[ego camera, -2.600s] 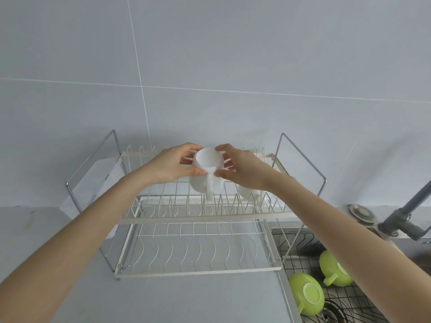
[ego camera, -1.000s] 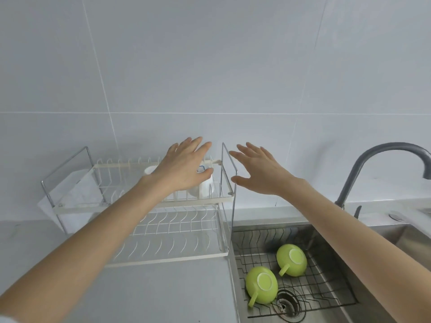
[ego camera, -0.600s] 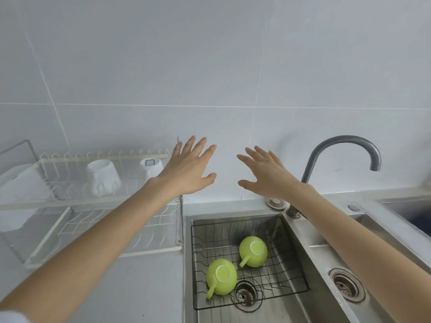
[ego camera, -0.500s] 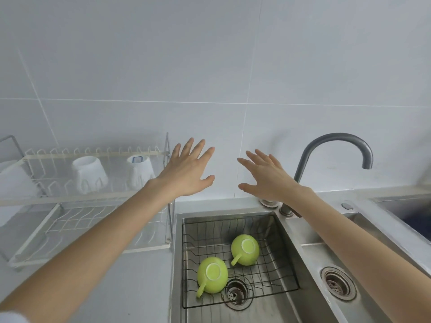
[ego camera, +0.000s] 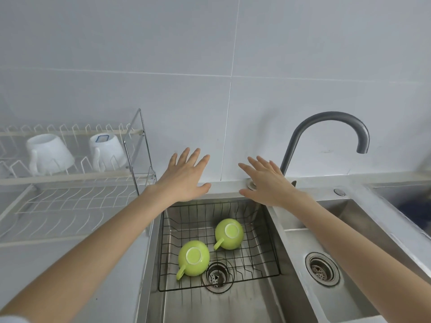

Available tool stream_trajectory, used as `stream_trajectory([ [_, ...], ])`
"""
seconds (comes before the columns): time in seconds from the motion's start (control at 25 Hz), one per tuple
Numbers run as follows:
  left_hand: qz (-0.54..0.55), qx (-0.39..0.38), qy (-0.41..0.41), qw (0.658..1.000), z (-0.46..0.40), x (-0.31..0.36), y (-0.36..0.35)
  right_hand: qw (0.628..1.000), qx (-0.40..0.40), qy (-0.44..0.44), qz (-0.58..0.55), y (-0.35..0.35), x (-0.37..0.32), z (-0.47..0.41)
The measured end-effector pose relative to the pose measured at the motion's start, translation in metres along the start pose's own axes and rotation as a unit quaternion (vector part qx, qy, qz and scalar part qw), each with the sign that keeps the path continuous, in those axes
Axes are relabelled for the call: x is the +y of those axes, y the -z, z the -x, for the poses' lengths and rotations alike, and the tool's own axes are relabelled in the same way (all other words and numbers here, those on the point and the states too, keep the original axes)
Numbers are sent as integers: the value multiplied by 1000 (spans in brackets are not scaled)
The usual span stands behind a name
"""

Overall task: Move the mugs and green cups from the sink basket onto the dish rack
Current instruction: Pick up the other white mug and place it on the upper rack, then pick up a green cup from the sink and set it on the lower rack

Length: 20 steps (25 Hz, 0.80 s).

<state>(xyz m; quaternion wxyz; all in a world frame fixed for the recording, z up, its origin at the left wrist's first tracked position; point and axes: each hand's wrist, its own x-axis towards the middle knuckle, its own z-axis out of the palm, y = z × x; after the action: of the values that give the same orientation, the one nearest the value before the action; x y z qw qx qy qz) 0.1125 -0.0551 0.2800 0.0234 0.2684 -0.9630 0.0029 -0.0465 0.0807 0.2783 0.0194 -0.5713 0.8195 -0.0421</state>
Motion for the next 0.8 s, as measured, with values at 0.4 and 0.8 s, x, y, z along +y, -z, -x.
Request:
stream_trajectory([
  [0.4,65,-111,-6,992,-45,15,-75,995,-72,-22,-70,-71,40,-30],
  [0.8,169,-211,24,962,-80,22,-174,960,-187,-100,-183,-172,68,-53],
])
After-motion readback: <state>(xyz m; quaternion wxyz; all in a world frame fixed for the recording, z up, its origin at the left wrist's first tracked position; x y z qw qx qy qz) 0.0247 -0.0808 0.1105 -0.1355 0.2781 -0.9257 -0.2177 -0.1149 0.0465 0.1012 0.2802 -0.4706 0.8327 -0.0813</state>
